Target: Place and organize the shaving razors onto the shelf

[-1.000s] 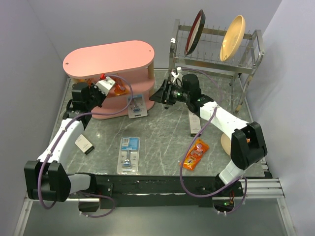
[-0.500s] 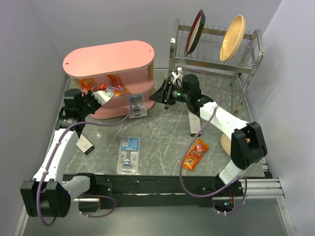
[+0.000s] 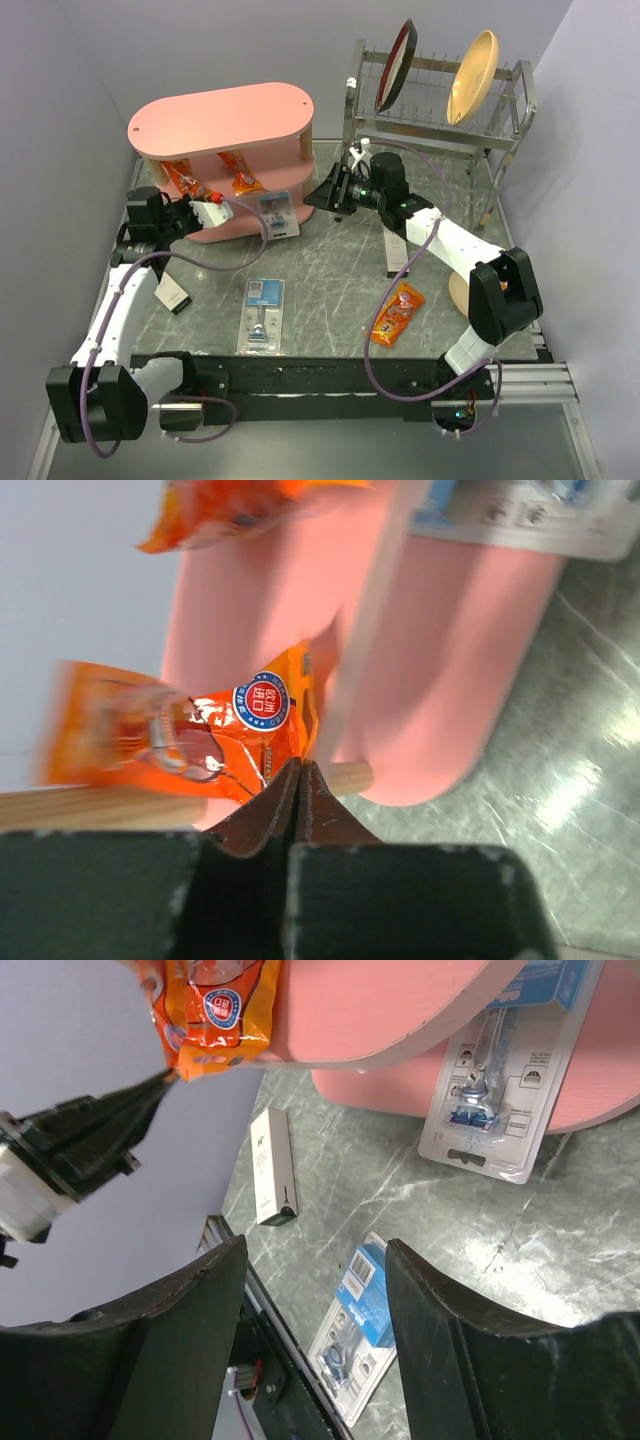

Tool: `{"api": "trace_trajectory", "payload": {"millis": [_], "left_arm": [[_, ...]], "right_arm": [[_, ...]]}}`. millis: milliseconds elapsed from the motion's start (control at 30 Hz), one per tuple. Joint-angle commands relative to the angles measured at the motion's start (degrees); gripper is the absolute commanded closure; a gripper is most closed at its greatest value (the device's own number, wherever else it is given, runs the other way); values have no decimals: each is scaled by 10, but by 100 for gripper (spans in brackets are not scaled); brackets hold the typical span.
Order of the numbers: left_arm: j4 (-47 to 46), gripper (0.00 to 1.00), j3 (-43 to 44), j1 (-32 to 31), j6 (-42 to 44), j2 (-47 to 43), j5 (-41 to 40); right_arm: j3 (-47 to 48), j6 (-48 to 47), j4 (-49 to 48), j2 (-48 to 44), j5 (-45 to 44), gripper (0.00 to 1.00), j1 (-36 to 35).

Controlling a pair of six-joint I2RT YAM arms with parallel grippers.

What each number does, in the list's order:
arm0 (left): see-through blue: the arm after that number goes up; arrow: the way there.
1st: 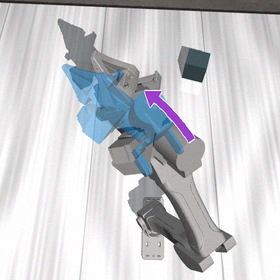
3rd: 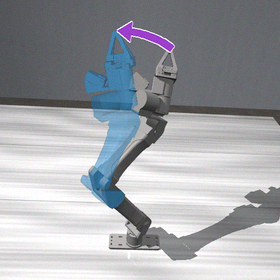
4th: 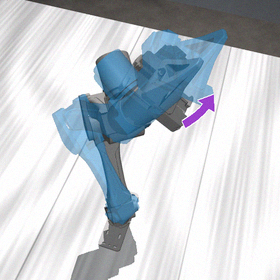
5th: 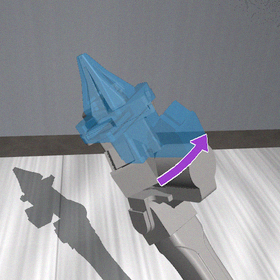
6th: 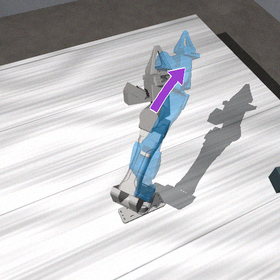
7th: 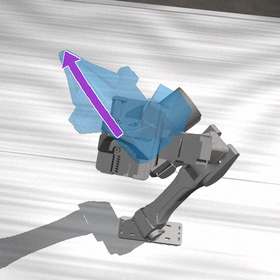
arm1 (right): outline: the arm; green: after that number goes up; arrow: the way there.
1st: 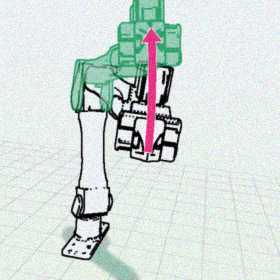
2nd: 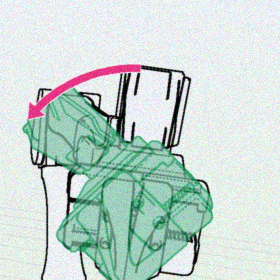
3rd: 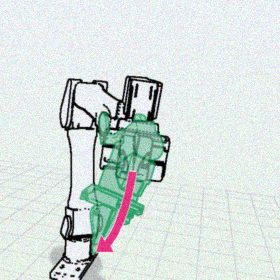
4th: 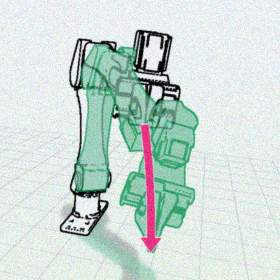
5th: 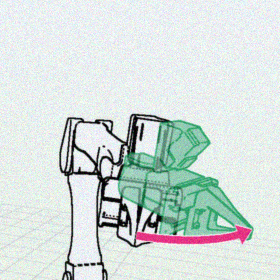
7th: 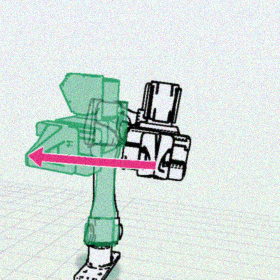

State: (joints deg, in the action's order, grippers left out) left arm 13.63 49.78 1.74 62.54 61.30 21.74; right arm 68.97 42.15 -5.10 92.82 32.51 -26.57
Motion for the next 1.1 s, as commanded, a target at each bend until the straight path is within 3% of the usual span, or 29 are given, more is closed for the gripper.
{"api": "trace_trajectory", "payload": {"millis": [0,167,333,500,600,767,833,933,1000,1033,1067], "left_arm": [[10,85,-17,2,35,-28,30],[-8,63,-28,2,10,-55,36],[-22,61,-28,2,-19,-65,22],[-5,46,-17,2,-30,-104,17],[61,37,8,2,-46,-149,16],[159,18,30,1,-88,-234,109],[225,15,41,-3,-85,-248,228],[212,11,25,-47,-134,-251,348],[183,10,12,-144,-186,-241,347],[157,9,-6,-189,-201,-228,299],[96,8,-16,-281,-219,-219,268]], "right_arm": [[3,-4,-23,-11,-3,36,6],[14,-1,-22,0,0,36,5],[18,1,-24,3,1,36,5],[14,-3,-19,-4,0,36,5],[13,-24,-1,-18,-1,36,7],[-11,-79,80,-64,-9,35,36],[-17,-111,146,-87,-8,35,68],[-12,-194,263,-120,-13,35,115],[1,-243,360,-141,-42,34,133],[8,-276,381,-149,-52,34,154],[6,-287,395,-161,-60,33,163]]}}
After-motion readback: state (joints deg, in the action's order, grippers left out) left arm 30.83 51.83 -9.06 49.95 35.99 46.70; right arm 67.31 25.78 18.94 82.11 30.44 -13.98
